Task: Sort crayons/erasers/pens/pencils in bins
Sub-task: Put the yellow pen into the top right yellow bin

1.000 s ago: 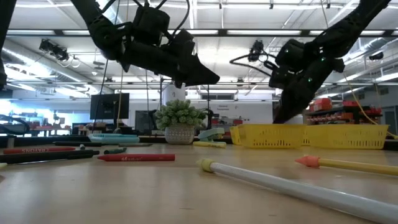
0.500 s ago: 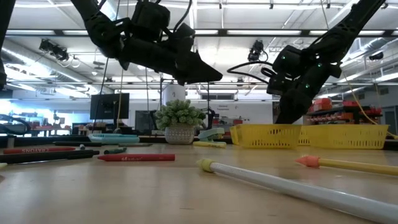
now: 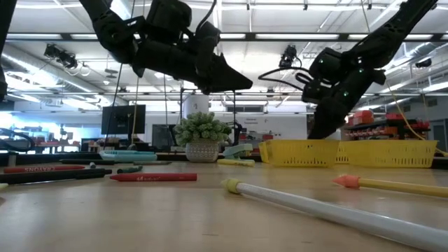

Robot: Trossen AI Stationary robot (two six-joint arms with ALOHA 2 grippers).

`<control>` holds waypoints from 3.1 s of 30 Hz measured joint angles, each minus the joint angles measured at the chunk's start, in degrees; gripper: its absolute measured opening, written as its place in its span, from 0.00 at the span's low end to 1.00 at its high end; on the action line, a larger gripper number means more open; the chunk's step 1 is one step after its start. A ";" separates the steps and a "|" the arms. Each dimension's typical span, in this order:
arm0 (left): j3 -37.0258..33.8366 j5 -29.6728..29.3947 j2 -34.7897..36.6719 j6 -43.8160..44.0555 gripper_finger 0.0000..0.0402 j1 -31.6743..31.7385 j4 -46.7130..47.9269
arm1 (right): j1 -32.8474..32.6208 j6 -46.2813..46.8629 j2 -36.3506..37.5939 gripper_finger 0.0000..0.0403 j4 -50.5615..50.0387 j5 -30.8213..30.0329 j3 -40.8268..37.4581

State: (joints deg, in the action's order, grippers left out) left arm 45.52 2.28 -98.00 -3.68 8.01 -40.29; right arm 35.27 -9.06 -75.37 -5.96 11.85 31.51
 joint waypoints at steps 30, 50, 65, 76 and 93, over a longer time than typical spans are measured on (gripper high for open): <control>0.00 0.61 16.68 -1.07 0.08 3.21 25.36 | -6.45 21.27 13.94 0.25 -4.98 9.60 0.52; -0.02 11.57 17.77 -3.26 0.08 14.88 34.29 | -10.67 10.34 13.92 0.25 -5.33 -2.75 4.92; 0.02 12.23 17.73 -9.99 0.07 16.22 26.59 | -12.66 11.43 6.09 0.25 -1.41 -4.15 5.90; 0.02 16.03 17.68 -7.17 0.07 16.15 15.45 | -17.90 11.19 -12.02 0.25 -10.07 -7.25 25.76; 0.00 37.83 19.30 1.40 0.04 20.89 7.50 | -16.75 21.57 -30.10 0.25 -17.00 -20.90 42.21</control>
State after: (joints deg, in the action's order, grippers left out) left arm 45.52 40.12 -78.70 -2.28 28.90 -32.79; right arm 18.52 12.51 -105.46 -22.96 -9.05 73.72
